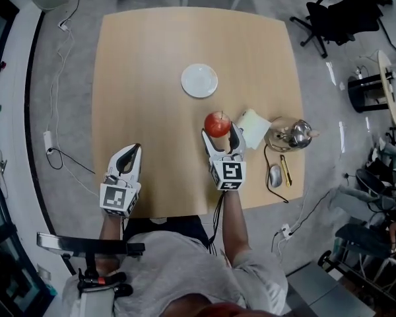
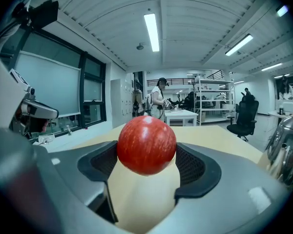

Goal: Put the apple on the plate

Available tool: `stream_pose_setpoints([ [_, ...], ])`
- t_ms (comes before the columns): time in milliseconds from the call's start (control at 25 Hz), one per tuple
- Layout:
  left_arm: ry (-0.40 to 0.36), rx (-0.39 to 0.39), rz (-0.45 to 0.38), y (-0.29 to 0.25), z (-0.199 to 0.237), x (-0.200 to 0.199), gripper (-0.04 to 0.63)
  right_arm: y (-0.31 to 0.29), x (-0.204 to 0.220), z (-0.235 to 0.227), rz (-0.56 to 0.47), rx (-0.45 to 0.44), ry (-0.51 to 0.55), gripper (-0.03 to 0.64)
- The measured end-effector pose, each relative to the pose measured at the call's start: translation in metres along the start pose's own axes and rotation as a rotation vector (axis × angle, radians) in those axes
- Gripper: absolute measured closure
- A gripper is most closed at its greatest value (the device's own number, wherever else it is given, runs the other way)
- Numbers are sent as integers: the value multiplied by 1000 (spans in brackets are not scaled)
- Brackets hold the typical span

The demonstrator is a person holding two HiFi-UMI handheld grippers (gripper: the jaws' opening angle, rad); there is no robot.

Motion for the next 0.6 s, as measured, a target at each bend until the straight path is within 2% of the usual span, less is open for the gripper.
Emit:
stream_pose_setpoints([
  [320,19,-46,25,2,6,4,577,-34,0,-2,13,-41,6,239],
  [600,40,-53,52,-23,17,20,577,-86,14,-13,42,-58,21,239],
])
Point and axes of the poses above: the fingertips, and each gripper's own axes: y backward along the fingers, z to its left, x out of its underside, the point moved 10 cm from there along y, backward along the fingers, and after that the axes turned 2 degrees about -z, right-handed, at the moved point
